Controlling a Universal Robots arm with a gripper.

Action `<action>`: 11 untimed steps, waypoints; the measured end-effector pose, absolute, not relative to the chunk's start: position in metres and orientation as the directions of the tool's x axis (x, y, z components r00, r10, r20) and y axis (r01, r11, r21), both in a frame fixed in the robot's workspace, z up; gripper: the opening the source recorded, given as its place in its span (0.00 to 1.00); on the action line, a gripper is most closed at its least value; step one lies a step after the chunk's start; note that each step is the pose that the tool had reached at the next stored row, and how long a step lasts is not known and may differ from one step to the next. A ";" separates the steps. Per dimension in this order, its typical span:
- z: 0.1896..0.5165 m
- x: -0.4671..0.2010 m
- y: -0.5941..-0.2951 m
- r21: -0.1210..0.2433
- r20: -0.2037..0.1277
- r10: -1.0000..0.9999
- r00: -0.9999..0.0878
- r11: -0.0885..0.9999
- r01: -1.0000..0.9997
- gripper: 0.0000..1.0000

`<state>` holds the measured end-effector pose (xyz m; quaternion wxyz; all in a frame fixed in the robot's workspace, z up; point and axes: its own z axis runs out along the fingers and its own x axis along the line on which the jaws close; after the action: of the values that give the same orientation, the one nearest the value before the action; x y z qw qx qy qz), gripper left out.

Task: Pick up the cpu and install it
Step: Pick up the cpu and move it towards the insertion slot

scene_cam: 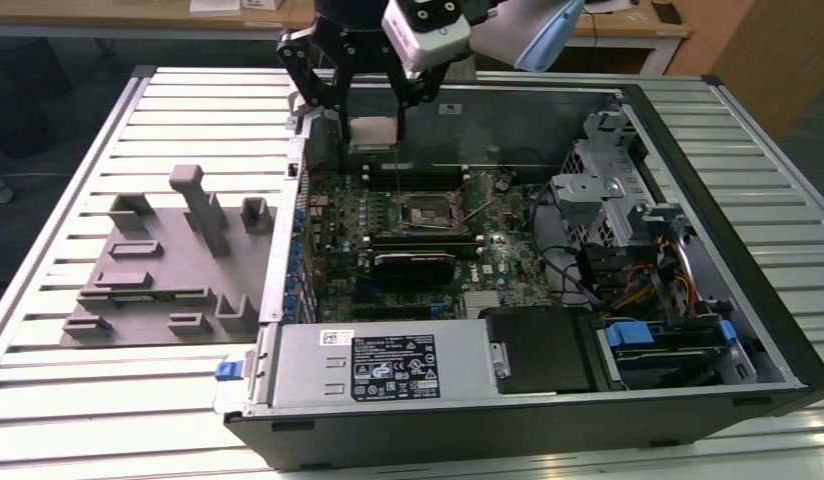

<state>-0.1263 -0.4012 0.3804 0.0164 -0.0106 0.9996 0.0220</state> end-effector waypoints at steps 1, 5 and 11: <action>0.380 -0.123 -0.401 0.044 -0.033 -0.021 -0.999 0.999 -0.022 0.54; 0.380 -0.111 -0.401 0.044 -0.033 -0.020 -0.999 0.999 -0.022 0.54; 0.379 -0.095 -0.401 0.044 -0.032 -0.021 -0.999 0.999 -0.022 0.54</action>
<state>-0.0951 -0.4012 0.3793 0.0159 -0.0106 0.9996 0.0220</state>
